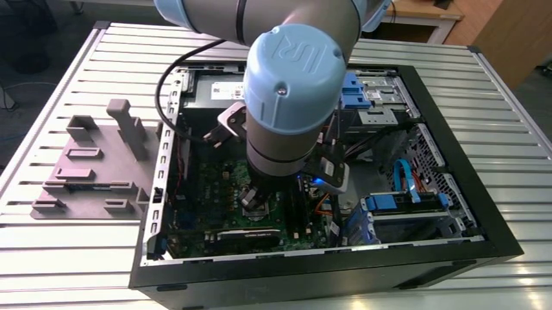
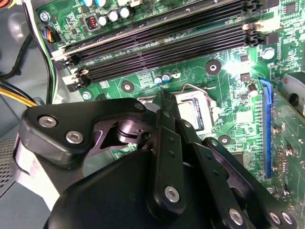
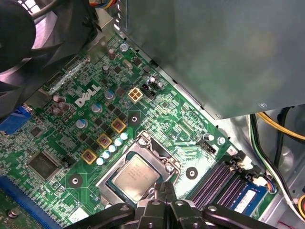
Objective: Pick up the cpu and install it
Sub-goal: 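Install the first cpu locking lever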
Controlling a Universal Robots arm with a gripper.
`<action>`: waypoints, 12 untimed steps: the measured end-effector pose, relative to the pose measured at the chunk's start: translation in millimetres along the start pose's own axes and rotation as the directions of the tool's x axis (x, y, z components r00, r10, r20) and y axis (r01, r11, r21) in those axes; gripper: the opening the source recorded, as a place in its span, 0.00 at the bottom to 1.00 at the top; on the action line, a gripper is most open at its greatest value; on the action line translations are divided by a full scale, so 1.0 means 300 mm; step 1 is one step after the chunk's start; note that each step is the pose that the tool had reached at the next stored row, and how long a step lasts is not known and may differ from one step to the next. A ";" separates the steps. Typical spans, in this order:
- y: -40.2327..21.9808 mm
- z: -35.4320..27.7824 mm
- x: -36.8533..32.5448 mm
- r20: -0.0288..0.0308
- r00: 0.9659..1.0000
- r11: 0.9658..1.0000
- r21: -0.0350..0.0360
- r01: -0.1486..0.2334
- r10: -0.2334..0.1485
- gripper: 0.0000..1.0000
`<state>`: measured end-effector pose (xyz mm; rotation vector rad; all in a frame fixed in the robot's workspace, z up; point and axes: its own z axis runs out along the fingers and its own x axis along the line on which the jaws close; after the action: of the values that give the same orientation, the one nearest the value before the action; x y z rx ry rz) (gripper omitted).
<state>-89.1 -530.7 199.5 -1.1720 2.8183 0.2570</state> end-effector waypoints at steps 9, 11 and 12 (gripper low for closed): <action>-0.005 0.002 0.003 0.003 0.999 0.999 0.006 -0.036 0.036 0.11; -0.006 0.011 0.005 0.004 0.999 0.999 0.008 -0.045 0.045 0.11; -0.007 0.014 0.005 0.004 0.999 0.999 0.009 -0.049 0.049 0.11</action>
<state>-88.7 -532.4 194.8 -1.1001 2.8445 0.2497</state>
